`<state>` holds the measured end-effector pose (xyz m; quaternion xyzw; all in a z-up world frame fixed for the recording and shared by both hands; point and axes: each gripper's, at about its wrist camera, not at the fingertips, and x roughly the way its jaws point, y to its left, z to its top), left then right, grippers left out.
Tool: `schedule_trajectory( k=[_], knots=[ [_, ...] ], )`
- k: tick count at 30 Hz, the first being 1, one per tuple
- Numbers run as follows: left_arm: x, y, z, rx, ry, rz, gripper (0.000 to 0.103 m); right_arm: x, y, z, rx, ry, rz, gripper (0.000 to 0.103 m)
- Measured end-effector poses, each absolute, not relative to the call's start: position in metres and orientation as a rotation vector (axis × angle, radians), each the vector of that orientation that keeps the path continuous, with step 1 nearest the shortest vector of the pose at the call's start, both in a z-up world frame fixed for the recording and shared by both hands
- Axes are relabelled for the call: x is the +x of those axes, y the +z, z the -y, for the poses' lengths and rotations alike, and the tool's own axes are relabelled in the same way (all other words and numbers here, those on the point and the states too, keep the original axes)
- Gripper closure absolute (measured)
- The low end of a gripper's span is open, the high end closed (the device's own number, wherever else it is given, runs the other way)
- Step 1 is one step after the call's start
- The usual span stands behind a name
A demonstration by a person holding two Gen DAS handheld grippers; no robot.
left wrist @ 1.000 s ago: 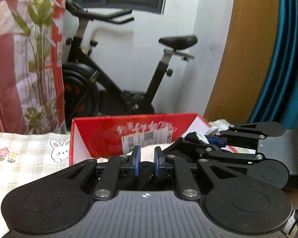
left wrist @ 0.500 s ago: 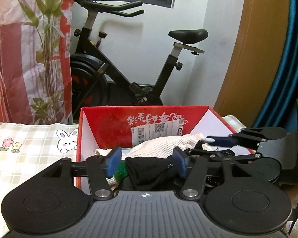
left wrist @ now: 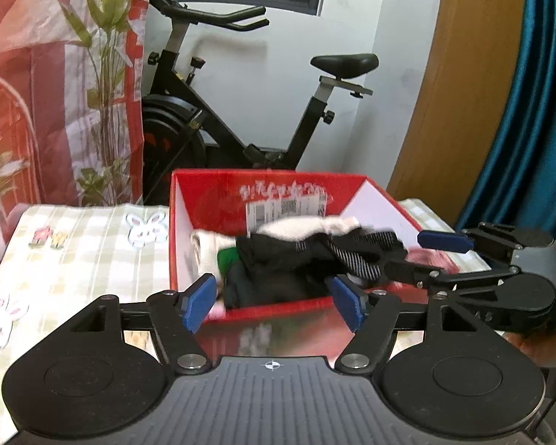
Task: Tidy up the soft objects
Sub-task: 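Carry the black gloves with both tools into the red box and open, then lower both tools onto the clear bag of green cable and close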
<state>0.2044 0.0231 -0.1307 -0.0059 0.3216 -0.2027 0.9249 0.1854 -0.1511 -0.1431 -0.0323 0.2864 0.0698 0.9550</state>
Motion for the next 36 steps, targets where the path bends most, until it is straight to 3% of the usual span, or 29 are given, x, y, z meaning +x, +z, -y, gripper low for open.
schedule_trajectory(
  k=[15, 29, 36],
  knots=[
    [0.127, -0.201, -0.045, -0.061, -0.393, -0.816, 0.031, 0.079, -0.227, 0.109, -0.012, 0.237, -0.823, 0.038],
    [0.113, -0.226, -0.064, -0.18, -0.311, -0.829, 0.027, 0.067, -0.246, 0.094, -0.033, 0.278, -0.862, 0.027],
    [0.113, -0.234, -0.057, -0.169, -0.321, -0.847, 0.027, 0.069, -0.25, 0.102, -0.04, 0.23, -0.814, 0.026]
  ],
)
